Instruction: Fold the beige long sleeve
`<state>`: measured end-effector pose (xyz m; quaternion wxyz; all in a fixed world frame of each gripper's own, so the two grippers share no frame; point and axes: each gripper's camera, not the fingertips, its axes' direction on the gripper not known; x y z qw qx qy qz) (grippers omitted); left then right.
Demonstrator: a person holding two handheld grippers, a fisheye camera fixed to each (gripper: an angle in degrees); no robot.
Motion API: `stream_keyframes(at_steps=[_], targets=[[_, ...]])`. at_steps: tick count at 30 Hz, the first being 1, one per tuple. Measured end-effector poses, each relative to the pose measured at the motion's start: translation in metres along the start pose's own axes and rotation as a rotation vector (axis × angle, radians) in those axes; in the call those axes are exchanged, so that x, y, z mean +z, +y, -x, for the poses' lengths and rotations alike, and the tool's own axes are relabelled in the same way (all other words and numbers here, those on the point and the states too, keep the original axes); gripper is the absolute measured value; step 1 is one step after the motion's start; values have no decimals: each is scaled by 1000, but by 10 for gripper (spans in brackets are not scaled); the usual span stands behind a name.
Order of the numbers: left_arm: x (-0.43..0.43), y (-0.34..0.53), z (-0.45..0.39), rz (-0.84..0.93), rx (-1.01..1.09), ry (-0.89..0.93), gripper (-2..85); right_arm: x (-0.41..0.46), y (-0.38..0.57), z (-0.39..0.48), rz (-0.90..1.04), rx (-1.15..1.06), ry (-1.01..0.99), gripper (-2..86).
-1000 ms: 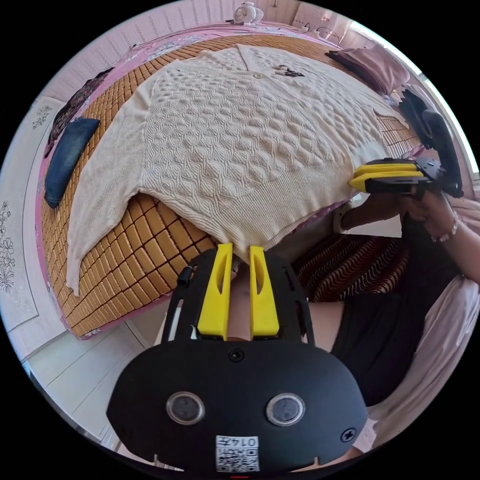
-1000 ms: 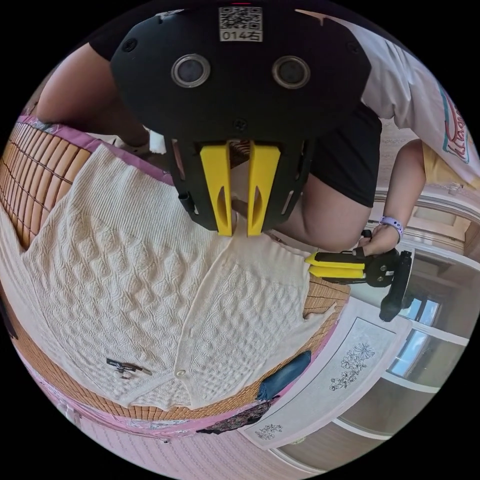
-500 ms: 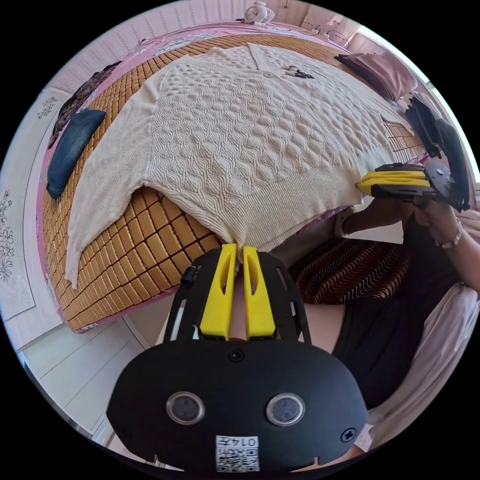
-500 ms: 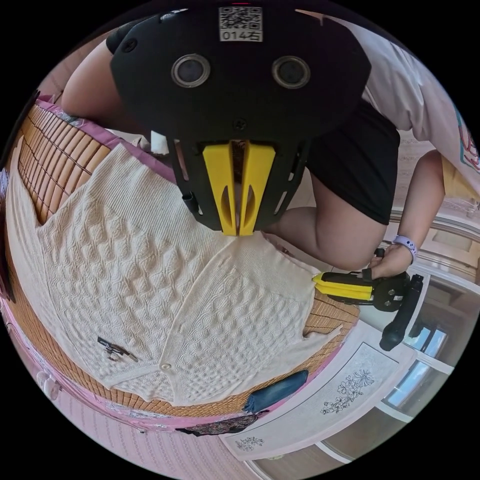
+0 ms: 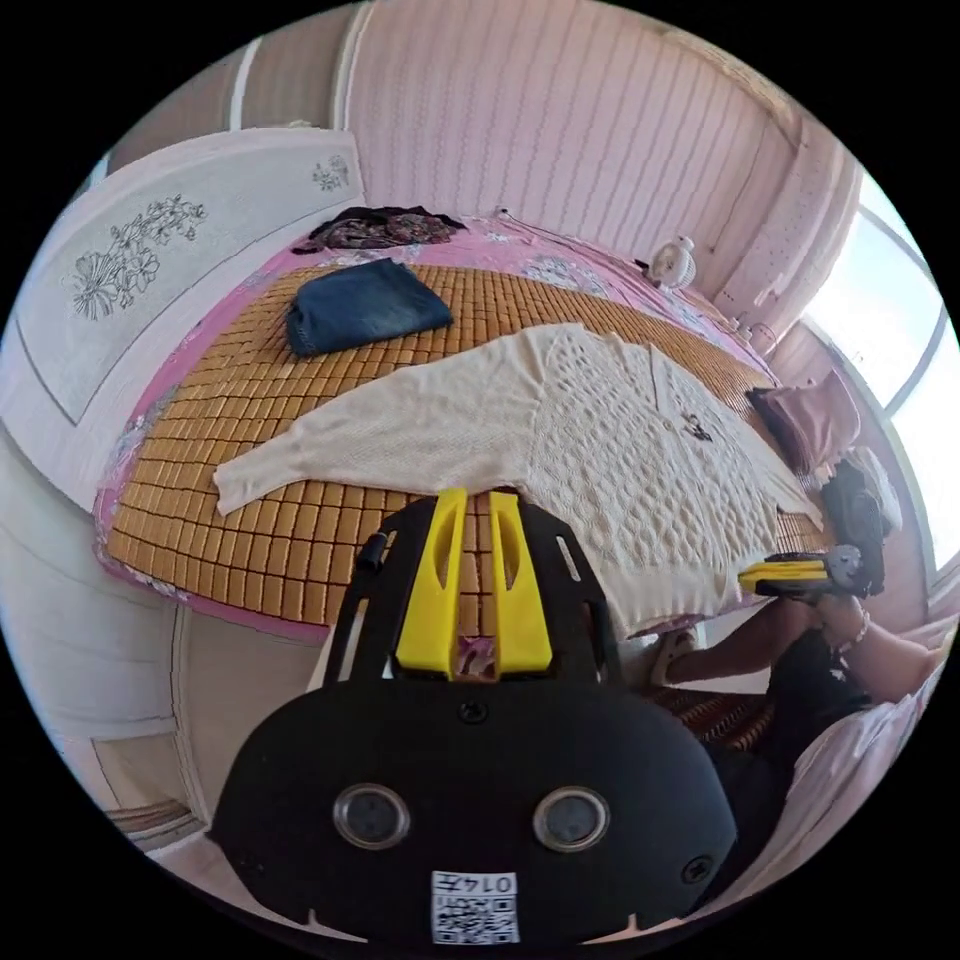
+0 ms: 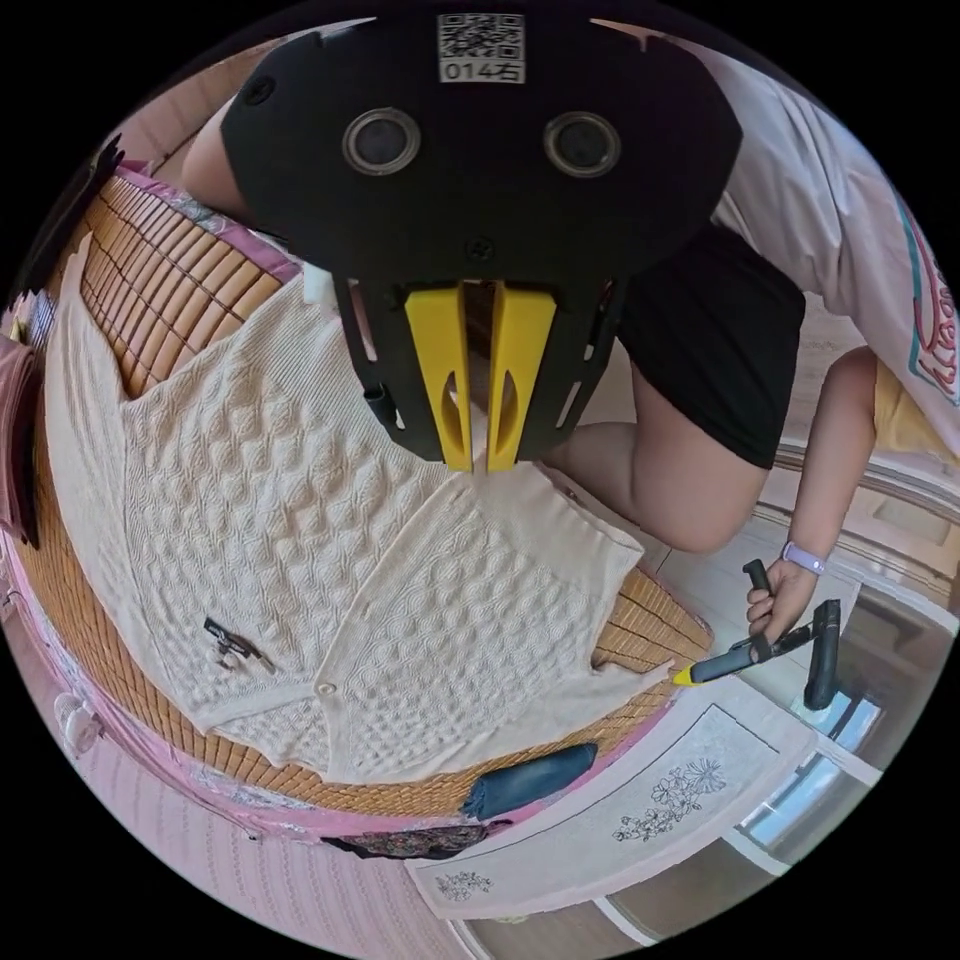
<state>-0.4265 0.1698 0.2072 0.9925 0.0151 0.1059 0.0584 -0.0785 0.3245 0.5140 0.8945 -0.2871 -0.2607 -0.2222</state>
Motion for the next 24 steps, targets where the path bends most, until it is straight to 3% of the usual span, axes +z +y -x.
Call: stream_keyframes(at_steps=[6, 11, 18, 20, 22, 24], targets=[[2, -10, 98, -139, -218, -127, 57, 6, -48, 48, -80, -236, 42, 58], [21, -28, 158, -141, -388, -149, 92, 41, -116, 107, -92, -467, -7, 74], [63, -53, 195, 86, -396, -241, 112, 80, -187, 173, -73, -604, 64, 87], [63, -52, 193, 67, -394, -267, 109, 78, -192, 180, -88, -594, 25, 86], [62, -52, 192, 61, -379, -277, 97, 72, -187, 177, -108, -585, -9, 83], [58, -55, 188, 80, -342, -182, 20, 66, -180, 169, -103, -565, -13, 83]])
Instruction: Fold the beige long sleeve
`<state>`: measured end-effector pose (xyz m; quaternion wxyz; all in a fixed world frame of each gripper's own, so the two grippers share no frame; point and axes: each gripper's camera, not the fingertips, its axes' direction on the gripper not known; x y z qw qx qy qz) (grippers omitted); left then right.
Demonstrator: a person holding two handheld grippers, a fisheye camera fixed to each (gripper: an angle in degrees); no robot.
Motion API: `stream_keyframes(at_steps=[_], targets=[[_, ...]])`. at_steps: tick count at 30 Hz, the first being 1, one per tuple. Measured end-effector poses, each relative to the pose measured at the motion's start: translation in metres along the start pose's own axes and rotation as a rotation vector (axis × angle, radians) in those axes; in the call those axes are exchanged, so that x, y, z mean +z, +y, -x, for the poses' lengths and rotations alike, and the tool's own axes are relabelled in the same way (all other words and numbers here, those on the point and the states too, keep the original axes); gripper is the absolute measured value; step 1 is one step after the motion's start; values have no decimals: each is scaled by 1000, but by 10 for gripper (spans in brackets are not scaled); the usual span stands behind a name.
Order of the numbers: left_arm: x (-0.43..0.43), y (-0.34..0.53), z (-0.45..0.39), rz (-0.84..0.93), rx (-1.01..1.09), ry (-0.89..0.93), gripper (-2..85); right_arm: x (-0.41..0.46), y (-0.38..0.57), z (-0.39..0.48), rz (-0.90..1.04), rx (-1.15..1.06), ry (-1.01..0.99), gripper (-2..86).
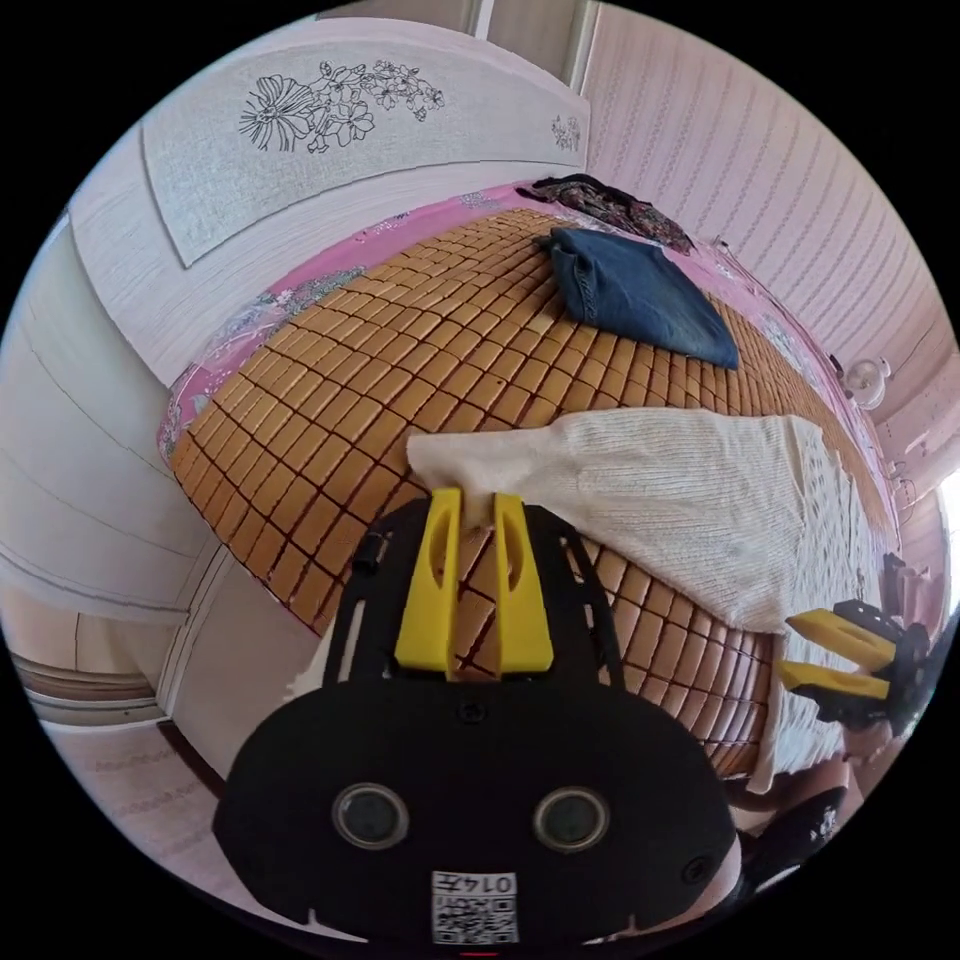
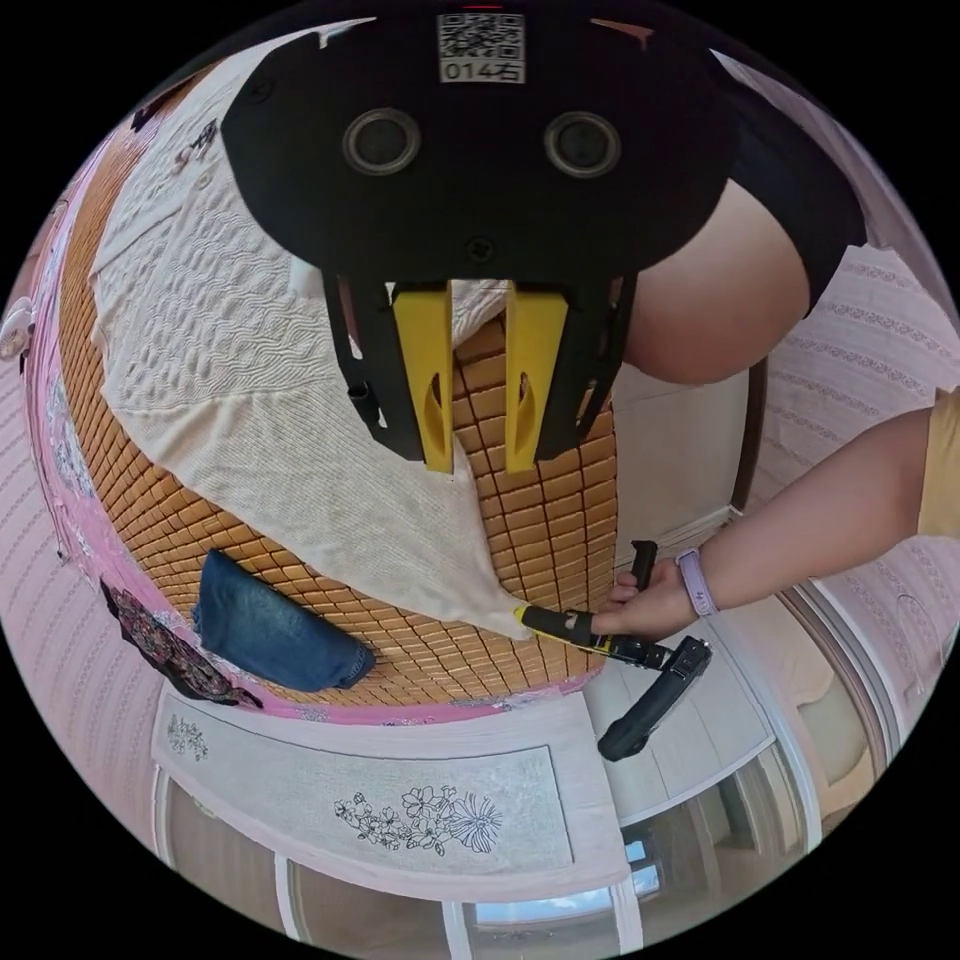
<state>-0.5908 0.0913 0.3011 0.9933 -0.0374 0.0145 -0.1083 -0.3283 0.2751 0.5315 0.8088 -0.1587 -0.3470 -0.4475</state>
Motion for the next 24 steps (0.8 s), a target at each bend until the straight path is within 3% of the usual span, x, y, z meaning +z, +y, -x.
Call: stream_keyframes(at_steps=[5, 9, 14, 18, 24], targets=[[-48, 21, -37, -229, 80, 129, 1, -58, 52, -21, -46, 135, 62, 108], [-102, 54, -131, -406, 352, 381, 12, -106, 101, -46, -129, 309, 16, 116], [-113, 116, -241, -387, 597, 664, 57, -152, 185, -88, -190, 633, 30, 143], [-67, 147, -262, -186, 536, 593, 75, -158, 222, -102, -149, 746, 14, 161], [-30, 155, -234, -136, 500, 303, 86, -156, 226, -117, -138, 813, -28, 148]])
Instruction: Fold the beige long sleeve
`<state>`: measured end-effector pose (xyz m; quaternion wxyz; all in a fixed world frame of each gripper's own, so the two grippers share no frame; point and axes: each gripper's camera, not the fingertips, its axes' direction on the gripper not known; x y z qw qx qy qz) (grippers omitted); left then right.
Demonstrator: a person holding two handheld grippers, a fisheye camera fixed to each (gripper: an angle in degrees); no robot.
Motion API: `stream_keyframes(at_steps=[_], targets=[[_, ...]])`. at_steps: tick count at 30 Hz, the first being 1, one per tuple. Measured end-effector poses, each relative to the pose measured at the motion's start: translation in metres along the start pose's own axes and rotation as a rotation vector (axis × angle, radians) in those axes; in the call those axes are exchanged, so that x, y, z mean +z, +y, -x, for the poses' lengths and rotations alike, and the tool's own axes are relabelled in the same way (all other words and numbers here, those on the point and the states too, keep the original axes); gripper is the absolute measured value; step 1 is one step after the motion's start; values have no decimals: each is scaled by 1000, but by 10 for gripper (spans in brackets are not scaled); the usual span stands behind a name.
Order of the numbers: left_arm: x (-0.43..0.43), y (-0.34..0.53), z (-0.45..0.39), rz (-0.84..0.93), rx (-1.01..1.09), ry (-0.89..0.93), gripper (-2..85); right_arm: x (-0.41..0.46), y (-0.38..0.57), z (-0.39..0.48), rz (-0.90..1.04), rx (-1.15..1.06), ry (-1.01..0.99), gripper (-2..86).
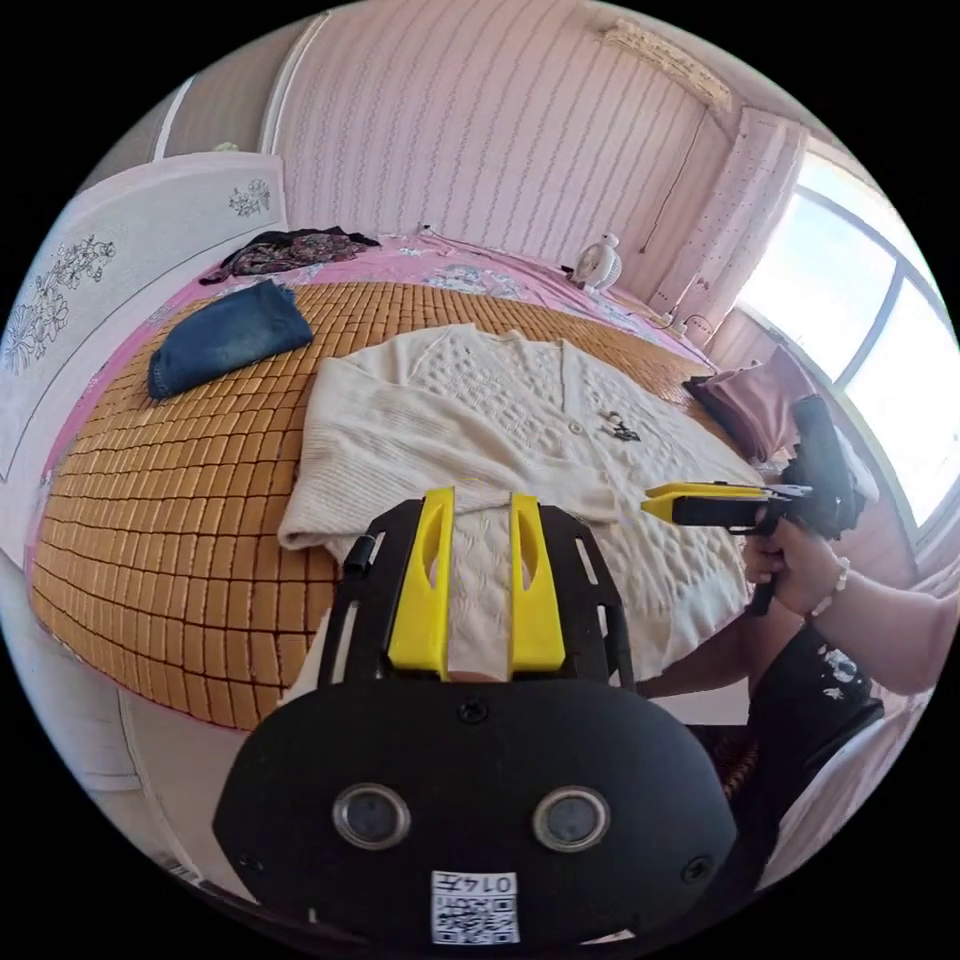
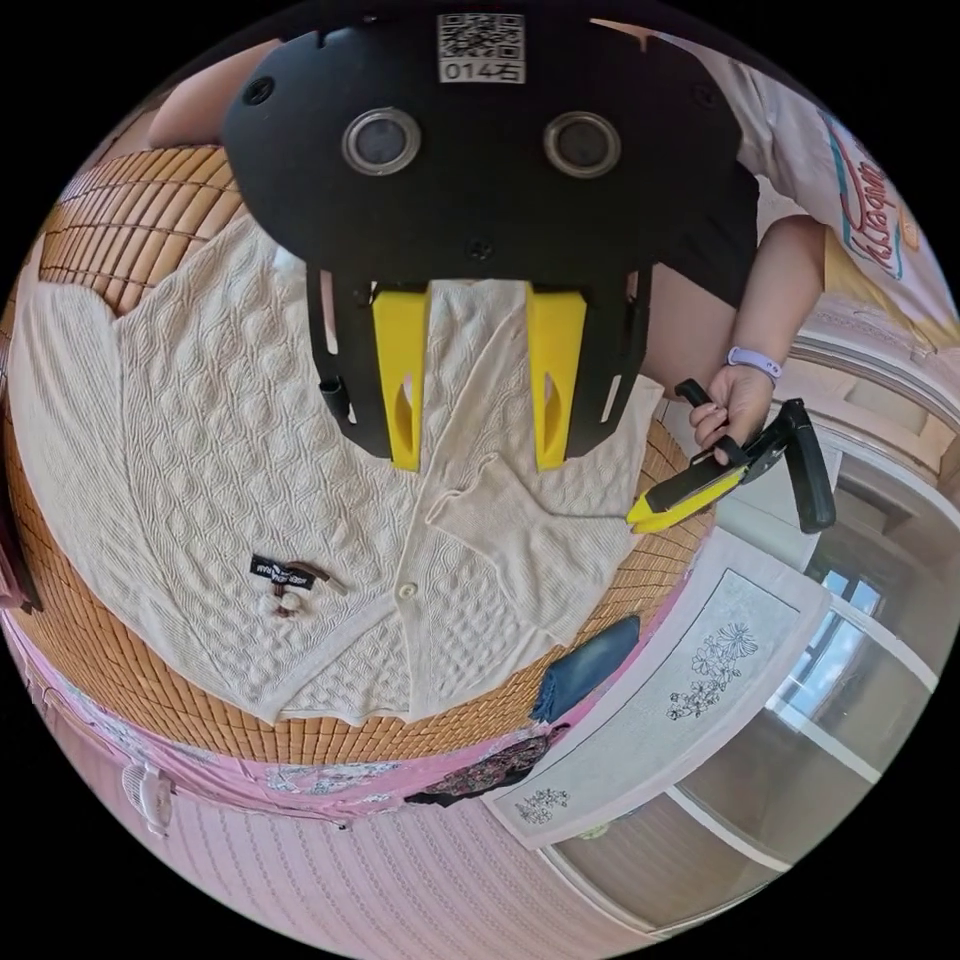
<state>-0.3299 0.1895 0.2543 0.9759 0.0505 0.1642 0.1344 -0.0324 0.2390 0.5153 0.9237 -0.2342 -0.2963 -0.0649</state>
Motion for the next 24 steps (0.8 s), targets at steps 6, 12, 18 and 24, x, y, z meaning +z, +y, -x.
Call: stream_keyframes(at_steps=[6, 12, 18, 24], targets=[[39, 9, 27, 93, -85, -153, 89, 25, -24, 20, 87, -78, 148, 85], [56, 17, 36, 104, -131, -113, 86, -9, -47, 37, 94, -200, 151, 16], [31, 29, 18, -171, -39, -13, 90, -111, -79, 30, -171, -240, 14, 9], [40, 38, -13, -195, 79, 256, 83, -183, -42, -57, -232, -9, 214, 20]])
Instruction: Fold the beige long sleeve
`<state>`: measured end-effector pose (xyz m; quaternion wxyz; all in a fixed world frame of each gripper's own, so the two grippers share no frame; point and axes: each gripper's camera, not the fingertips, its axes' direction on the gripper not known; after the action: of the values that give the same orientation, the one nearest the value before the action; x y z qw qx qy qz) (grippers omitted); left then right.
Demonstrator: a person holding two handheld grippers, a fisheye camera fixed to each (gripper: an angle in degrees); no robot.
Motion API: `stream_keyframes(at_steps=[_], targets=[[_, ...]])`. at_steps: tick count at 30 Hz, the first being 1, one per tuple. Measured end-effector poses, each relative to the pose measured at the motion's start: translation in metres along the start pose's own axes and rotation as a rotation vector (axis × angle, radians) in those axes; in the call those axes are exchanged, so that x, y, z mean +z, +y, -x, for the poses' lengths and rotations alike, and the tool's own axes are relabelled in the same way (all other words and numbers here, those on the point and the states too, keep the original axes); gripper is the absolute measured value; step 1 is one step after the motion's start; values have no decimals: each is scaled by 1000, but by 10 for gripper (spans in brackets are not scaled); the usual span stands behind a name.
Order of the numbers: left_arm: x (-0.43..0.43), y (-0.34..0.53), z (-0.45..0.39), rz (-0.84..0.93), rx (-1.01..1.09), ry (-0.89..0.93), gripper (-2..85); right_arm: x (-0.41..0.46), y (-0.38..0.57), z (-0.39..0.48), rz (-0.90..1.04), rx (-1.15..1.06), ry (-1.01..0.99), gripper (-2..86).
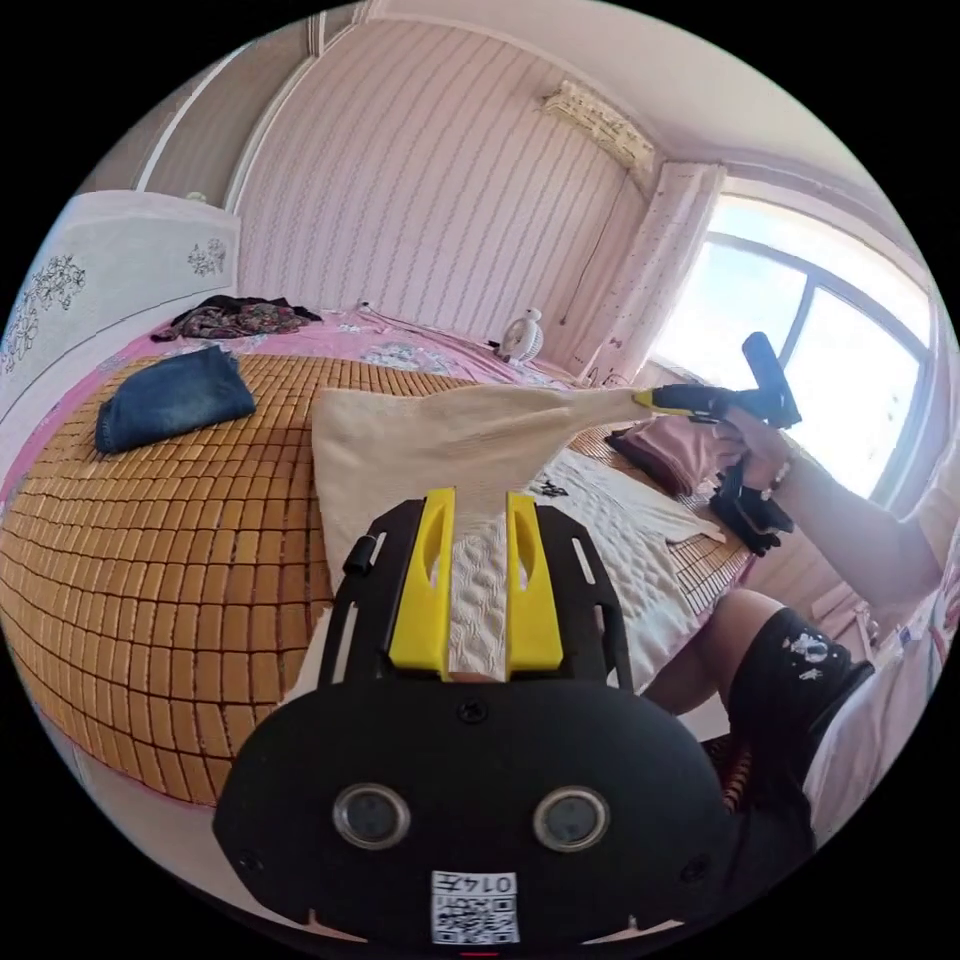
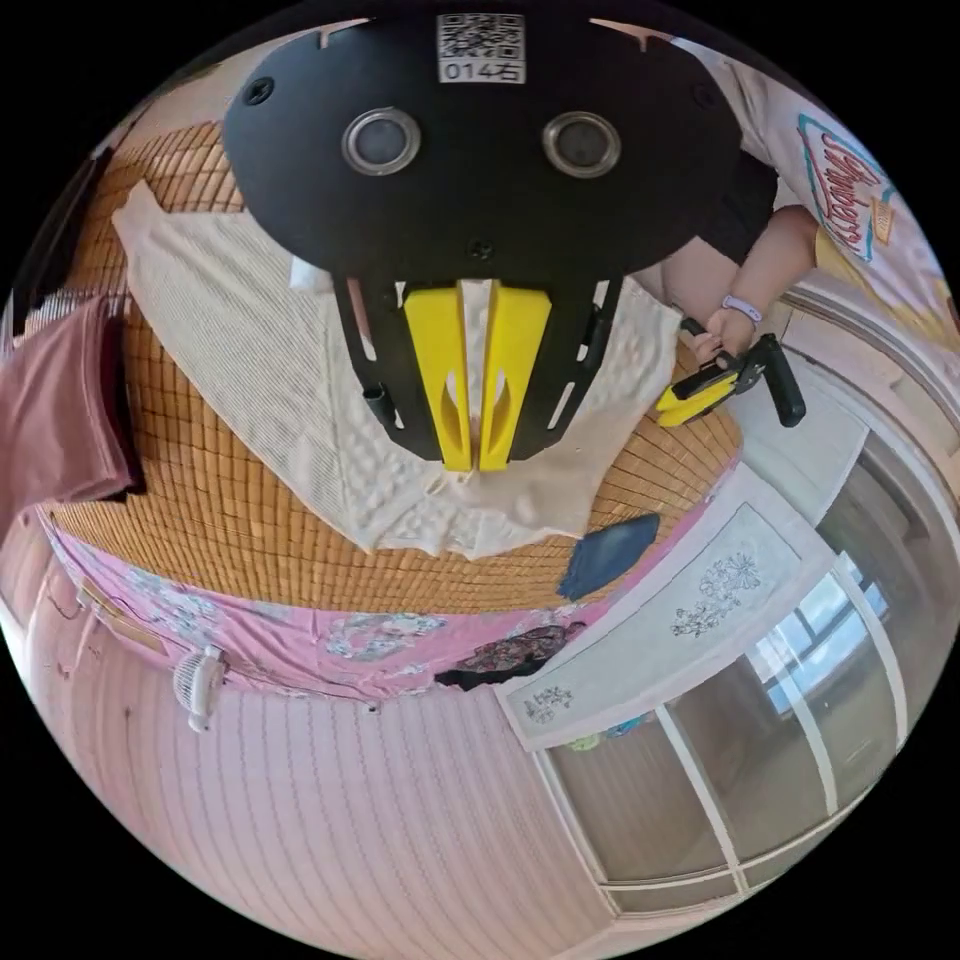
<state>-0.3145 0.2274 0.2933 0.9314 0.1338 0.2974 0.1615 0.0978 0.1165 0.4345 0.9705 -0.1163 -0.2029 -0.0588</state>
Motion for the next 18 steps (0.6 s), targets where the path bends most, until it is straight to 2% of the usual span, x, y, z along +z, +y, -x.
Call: stream_keyframes(at_steps=[2, 6, 13, 18], targets=[[25, 1, 1, 122, 3, -13, 83, 21, 25, -51, 144, 172, 110, 36], [71, 12, 11, 351, -47, -71, 85, 39, 52, -77, 246, 287, 52, 76], [82, 26, 19, 336, -63, -76, 66, 15, 73, -84, 149, 308, 169, 73], [81, 31, 11, 305, -8, -111, 72, -37, 107, -130, 40, 459, 388, 86]])
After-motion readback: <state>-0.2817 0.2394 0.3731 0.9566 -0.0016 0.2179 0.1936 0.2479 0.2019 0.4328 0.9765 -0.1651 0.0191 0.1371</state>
